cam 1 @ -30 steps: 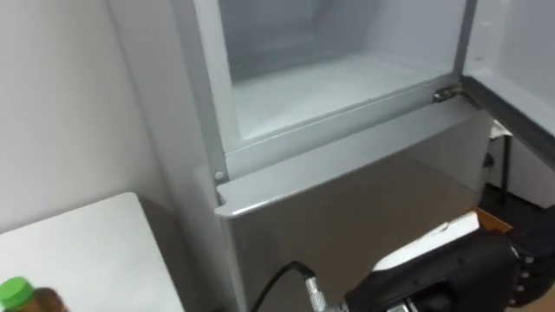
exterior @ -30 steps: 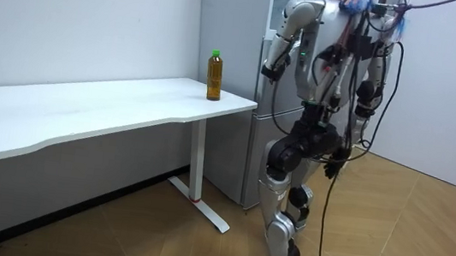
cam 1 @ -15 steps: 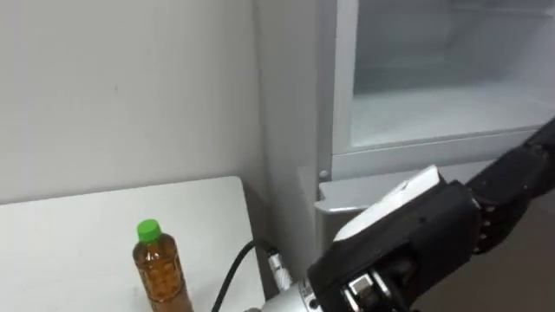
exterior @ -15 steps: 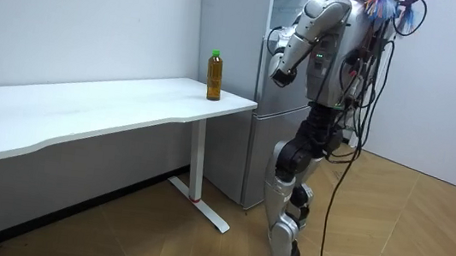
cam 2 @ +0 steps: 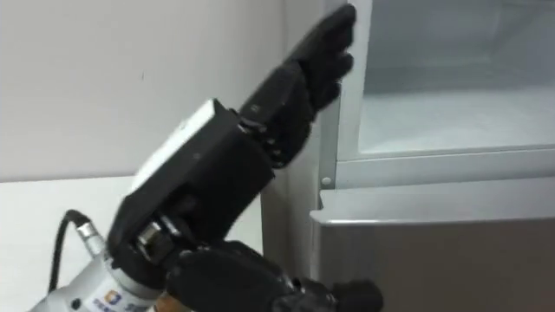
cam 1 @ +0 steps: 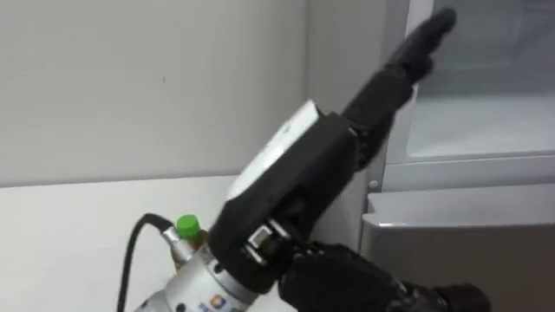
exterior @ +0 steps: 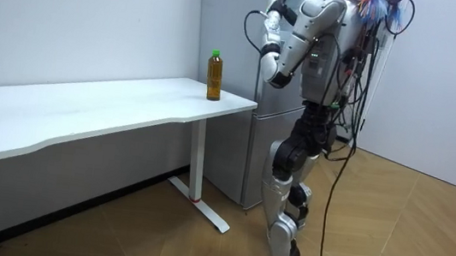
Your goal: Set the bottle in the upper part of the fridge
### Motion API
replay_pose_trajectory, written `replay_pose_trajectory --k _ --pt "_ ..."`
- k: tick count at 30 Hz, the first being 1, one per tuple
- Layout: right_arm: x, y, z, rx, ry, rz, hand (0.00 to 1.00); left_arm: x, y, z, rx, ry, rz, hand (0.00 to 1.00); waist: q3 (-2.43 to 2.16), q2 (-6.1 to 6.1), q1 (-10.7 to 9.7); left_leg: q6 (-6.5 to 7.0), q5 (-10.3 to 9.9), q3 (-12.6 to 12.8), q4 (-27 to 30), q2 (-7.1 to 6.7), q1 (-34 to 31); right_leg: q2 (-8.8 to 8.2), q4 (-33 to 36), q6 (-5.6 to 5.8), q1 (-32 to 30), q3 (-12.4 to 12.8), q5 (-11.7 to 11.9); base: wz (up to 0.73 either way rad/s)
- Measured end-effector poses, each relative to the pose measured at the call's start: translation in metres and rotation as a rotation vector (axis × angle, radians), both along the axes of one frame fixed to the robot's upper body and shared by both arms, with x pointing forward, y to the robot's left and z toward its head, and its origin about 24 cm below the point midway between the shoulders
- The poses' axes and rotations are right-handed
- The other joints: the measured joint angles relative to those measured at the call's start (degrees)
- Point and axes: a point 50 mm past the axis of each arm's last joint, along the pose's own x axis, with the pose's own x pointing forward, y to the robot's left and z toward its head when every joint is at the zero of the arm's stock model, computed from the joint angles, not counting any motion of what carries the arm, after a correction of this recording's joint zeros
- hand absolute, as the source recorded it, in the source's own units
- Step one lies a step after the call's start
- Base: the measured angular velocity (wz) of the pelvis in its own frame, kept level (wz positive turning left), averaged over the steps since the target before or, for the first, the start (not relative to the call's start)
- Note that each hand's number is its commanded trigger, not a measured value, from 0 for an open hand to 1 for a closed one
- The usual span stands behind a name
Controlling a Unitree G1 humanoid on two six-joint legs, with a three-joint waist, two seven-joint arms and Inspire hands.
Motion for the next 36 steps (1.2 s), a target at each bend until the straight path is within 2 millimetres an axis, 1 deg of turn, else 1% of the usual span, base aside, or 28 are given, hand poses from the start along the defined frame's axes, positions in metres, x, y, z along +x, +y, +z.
replay_pose_trajectory --k 2,3,4,6,7,8,9,11,12,13,14,15,18,20,21,22,23,25,26,27,28,29,30,31,33,34,35,36 --pt "-0.004 -0.001 0.000 0.002 0.003 -0.025 0.00 0.002 0.016 0.007 -0.033 -0.030 0.083 0.00 0.07 0.35 0.77 -0.01 0.01 -0.13 0.04 0.09 0.22 0.07 0.01 -0.03 0.25 -0.07 -0.24 0.03" --pt "-0.005 -0.002 0.000 0.002 0.003 -0.038 0.00 0.004 0.027 0.010 -0.061 -0.043 0.149 0.00 0.26 0.61 0.91 -0.02 0.01 -0.77 0.12 0.10 0.47 0.06 0.00 -0.01 0.70 -0.30 -0.50 0.12" --pt "-0.006 -0.003 0.000 0.001 0.002 -0.045 0.00 0.005 0.032 0.011 -0.073 -0.047 0.178 0.00 0.35 0.72 0.89 -0.02 0.01 -0.90 0.11 0.10 0.61 0.06 -0.03 0.01 0.96 -0.44 -0.64 0.18" --pt "-0.018 -0.007 -0.001 -0.001 0.011 -0.111 0.00 0.005 0.057 0.015 -0.124 -0.066 0.302 0.00 -0.05 1.38 2.24 -0.07 0.04 -1.10 0.09 0.18 0.72 0.08 0.08 -0.07 1.14 -0.85 -1.14 0.08" --pt "-0.020 -0.008 -0.001 -0.002 0.007 -0.128 0.00 0.004 0.064 0.017 -0.131 -0.074 0.336 0.00 -0.16 1.54 2.54 -0.11 0.06 -1.05 0.08 0.22 0.80 0.10 0.22 -0.13 1.14 -0.84 -1.28 0.00" --pt "-0.026 -0.010 -0.001 -0.002 0.006 -0.171 0.00 0.003 0.079 0.021 -0.154 -0.096 0.414 0.00 -0.26 1.72 3.47 -0.36 0.21 -1.02 0.04 0.24 0.95 0.07 0.59 -0.24 1.09 -0.84 -1.66 0.00" --pt "-0.030 -0.012 -0.001 -0.002 0.000 -0.204 0.00 -0.001 0.096 0.026 -0.194 -0.129 0.499 0.00 -0.32 1.80 4.30 -0.48 0.28 -1.16 0.06 0.26 1.10 -0.07 1.20 -0.35 1.11 -1.16 -2.14 0.04" --pt "-0.038 -0.014 -0.001 -0.007 0.001 -0.238 0.00 -0.009 0.118 0.033 -0.269 -0.186 0.627 0.00 -0.31 1.80 4.70 -0.64 0.37 -1.98 -0.01 0.35 1.33 -0.04 1.15 -0.42 1.63 -1.72 -2.55 0.15" --pt "-0.043 -0.015 -0.001 -0.011 0.009 -0.256 0.00 -0.015 0.131 0.037 -0.320 -0.224 0.712 0.00 -0.32 1.80 5.58 -0.66 0.39 -2.47 0.00 0.36 1.64 0.03 1.25 -0.49 1.88 -1.75 -2.86 0.08" --pt "-0.045 -0.016 -0.001 -0.012 0.013 -0.266 0.00 -0.018 0.137 0.039 -0.345 -0.244 0.756 0.00 -0.35 1.76 5.79 -0.66 0.39 -2.51 0.01 0.38 1.80 0.05 1.37 -0.53 1.99 -1.75 -3.02 0.00" --pt "-0.048 -0.016 -0.002 -0.012 0.016 -0.282 0.00 -0.025 0.148 0.041 -0.404 -0.283 0.834 0.00 -0.31 1.72 6.85 -0.66 0.39 -2.55 0.00 0.38 2.04 -0.07 2.03 -0.56 2.00 -1.89 -3.58 0.04" --pt "-0.052 -0.015 -0.002 -0.011 0.020 -0.291 0.00 -0.032 0.158 0.042 -0.455 -0.315 0.903 0.00 -0.40 1.64 7.13 -0.66 0.39 -2.62 0.04 0.38 2.14 -0.14 2.19 -0.52 2.11 -2.11 -3.89 0.09" --pt "-0.057 -0.016 -0.002 -0.011 0.017 -0.309 0.00 -0.047 0.176 0.034 -0.531 -0.335 1.038 0.00 -0.34 1.61 7.54 -0.66 0.39 -3.35 0.00 0.35 2.58 -0.34 1.96 -0.36 2.96 -3.06 -4.15 0.16" --pt "-0.060 -0.017 -0.001 -0.012 0.019 -0.321 0.00 -0.052 0.184 0.026 -0.532 -0.305 1.108 0.00 -0.27 1.61 8.48 -0.66 0.39 -3.83 -0.15 0.30 3.23 -0.42 1.84 -0.30 3.73 -3.16 -4.31 0.07" --pt "-0.062 -0.018 -0.001 -0.014 0.018 -0.327 0.00 -0.056 0.191 0.018 -0.524 -0.276 1.161 0.00 -0.23 1.39 8.61 -0.66 0.39 -4.10 -0.18 0.14 3.19 -0.68 1.88 -0.11 3.90 -3.55 -4.52 0.13" --pt "-0.063 -0.018 -0.001 -0.016 0.016 -0.329 0.00 -0.058 0.195 0.012 -0.518 -0.252 1.185 0.00 -0.32 1.59 8.59 -0.66 0.38 -4.08 -0.20 0.08 3.12 -0.82 1.89 -0.05 3.88 -3.83 -4.56 0.19" --pt "-0.064 -0.020 0.000 -0.019 0.011 -0.342 0.00 -0.060 0.200 0.002 -0.507 -0.199 1.232 0.00 -0.13 1.30 8.52 -0.66 0.38 -4.06 -0.31 -0.03 2.94 -1.02 1.94 0.07 3.68 -4.06 -4.63 0.14" --pt "-0.068 -0.021 0.000 -0.020 0.011 -0.361 0.00 -0.066 0.209 -0.018 -0.498 -0.106 1.309 0.00 -0.30 1.59 8.68 -0.67 0.37 -4.06 -0.39 -0.21 2.95 -1.32 2.19 0.31 3.62 -4.38 -4.81 0.10" --pt "-0.069 -0.022 0.001 -0.022 0.012 -0.370 0.00 -0.068 0.216 -0.032 -0.496 -0.031 1.352 0.00 -0.18 1.27 8.79 -0.67 0.38 -4.08 -0.38 -0.37 3.04 -1.62 2.74 0.38 3.58 -4.63 -5.13 0.08" --pt "-0.069 -0.023 0.001 -0.025 0.015 -0.372 0.00 -0.071 0.225 -0.050 -0.483 0.060 1.408 0.00 -0.22 1.32 8.74 -0.67 0.38 -4.10 -0.36 -0.55 3.08 -1.83 3.09 0.48 3.45 -4.63 -5.41 0.08" --pt "-0.071 -0.024 0.001 -0.026 0.017 -0.376 0.00 -0.073 0.229 -0.061 -0.482 0.115 1.433 0.00 -0.30 1.59 8.80 -0.67 0.37 -4.09 -0.35 -0.59 3.03 -1.85 3.07 0.51 3.17 -4.62 -5.41 0.00" --pt "-0.072 -0.024 0.002 -0.025 0.016 -0.378 0.00 -0.079 0.235 -0.080 -0.491 0.224 1.477 0.00 -0.67 1.35 8.77 -0.67 0.37 -4.12 -0.37 -0.70 2.94 -1.96 3.18 0.58 2.79 -4.46 -5.46 0.00" --pt "-0.073 -0.023 0.002 -0.023 0.014 -0.380 0.00 -0.087 0.239 -0.097 -0.512 0.313 1.514 0.00 -0.74 1.23 8.81 -0.67 0.38 -4.14 -0.39 -0.75 2.92 -2.06 3.69 0.60 2.74 -4.52 -5.51 -0.05" --pt "-0.074 -0.023 0.002 -0.021 0.014 -0.385 0.00 -0.091 0.241 -0.106 -0.518 0.356 1.535 0.00 -0.65 0.87 8.81 -0.67 0.38 -4.13 -0.39 -0.82 2.94 -2.19 4.02 0.58 2.71 -4.54 -5.66 0.00" --pt "-0.077 -0.024 0.002 -0.020 0.026 -0.395 0.00 -0.103 0.249 -0.155 -0.557 0.602 1.588 0.00 -0.68 0.83 8.78 -0.67 0.38 -4.61 -0.25 -0.93 3.14 -2.34 4.11 0.65 2.94 -4.68 -5.80 0.03" --pt "-0.077 -0.024 0.002 -0.021 0.025 -0.395 0.00 -0.107 0.250 -0.168 -0.551 0.671 1.609 0.00 -0.69 0.76 8.79 -0.67 0.38 -4.79 -0.27 -0.96 3.14 -2.35 4.13 0.68 3.00 -4.70 -5.83 0.10" --pt "-0.078 -0.024 0.003 -0.021 0.023 -0.395 0.00 -0.115 0.251 -0.195 -0.540 0.807 1.634 0.00 -0.67 0.72 8.88 -0.67 0.37 -4.93 -0.29 -0.96 3.02 -2.38 4.19 0.68 3.03 -4.79 -5.84 0.08" --pt "-0.078 -0.024 0.003 -0.021 0.022 -0.392 0.00 -0.126 0.249 -0.221 -0.515 0.945 1.661 0.00 -0.74 0.27 9.04 -0.67 0.37 -5.07 -0.39 -0.97 3.01 -2.57 4.35 0.66 3.21 -5.26 -5.84 0.06"
